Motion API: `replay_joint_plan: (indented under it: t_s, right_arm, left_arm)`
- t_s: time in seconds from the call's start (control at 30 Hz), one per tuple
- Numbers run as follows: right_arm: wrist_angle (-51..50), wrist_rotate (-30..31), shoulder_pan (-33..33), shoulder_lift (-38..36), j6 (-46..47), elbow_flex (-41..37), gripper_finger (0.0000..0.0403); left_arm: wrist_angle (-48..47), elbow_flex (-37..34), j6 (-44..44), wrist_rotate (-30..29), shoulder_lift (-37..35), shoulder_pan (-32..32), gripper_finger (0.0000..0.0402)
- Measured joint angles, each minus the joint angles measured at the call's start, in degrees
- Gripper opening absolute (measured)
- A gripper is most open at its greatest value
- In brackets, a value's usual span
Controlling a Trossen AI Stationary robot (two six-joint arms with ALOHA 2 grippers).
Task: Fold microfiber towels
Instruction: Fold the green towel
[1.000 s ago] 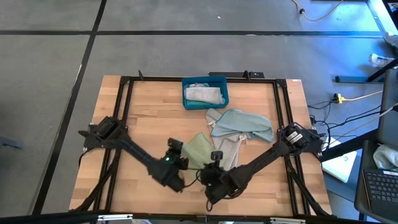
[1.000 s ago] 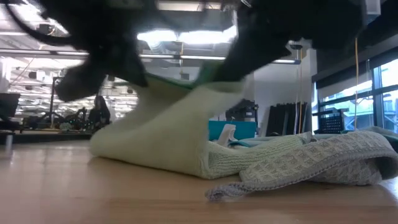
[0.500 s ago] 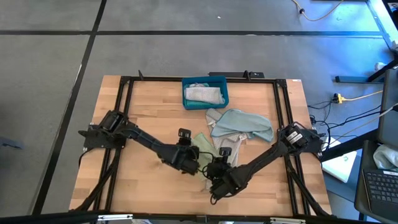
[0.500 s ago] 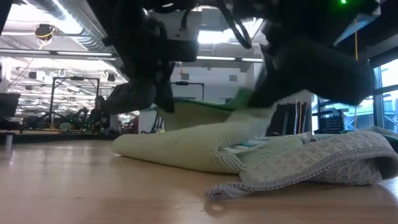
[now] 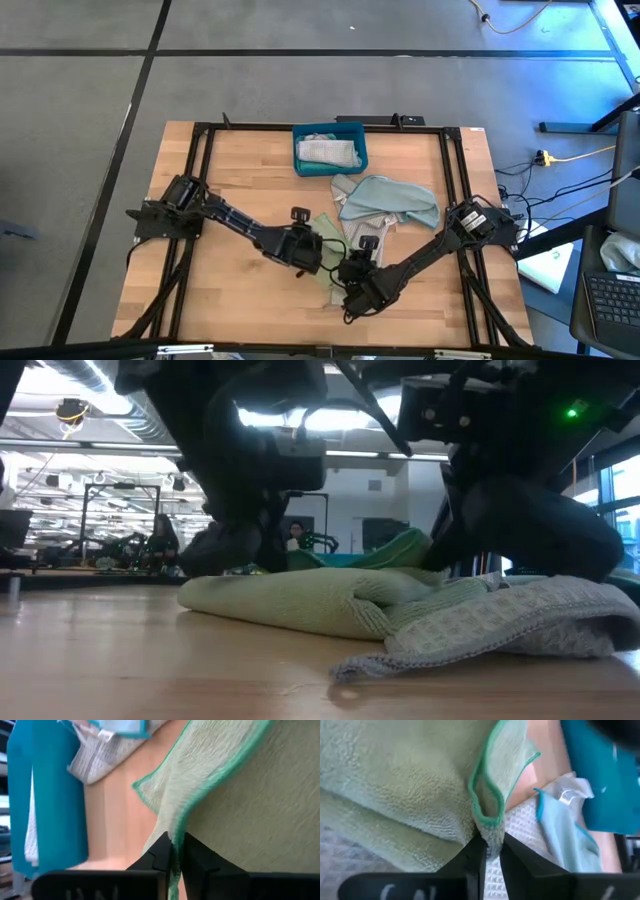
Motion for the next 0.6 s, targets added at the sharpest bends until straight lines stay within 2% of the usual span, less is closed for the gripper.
replay_joint_plan:
  t_s: [0.17,0.6]
  right_arm:
    - [0.0,1.1,0.1,0.0,0.0,0.0,0.0052]
    - [-3.1,-3.2,-0.1,0.0,5.2,0.2,0.0007]
  left_arm:
    - [5.9,-1.6,3.3,-2.6,0.0,0.1,0.0045]
    - [6.4,-1.6,8.6,-3.7,0.0,2.9,0.0058]
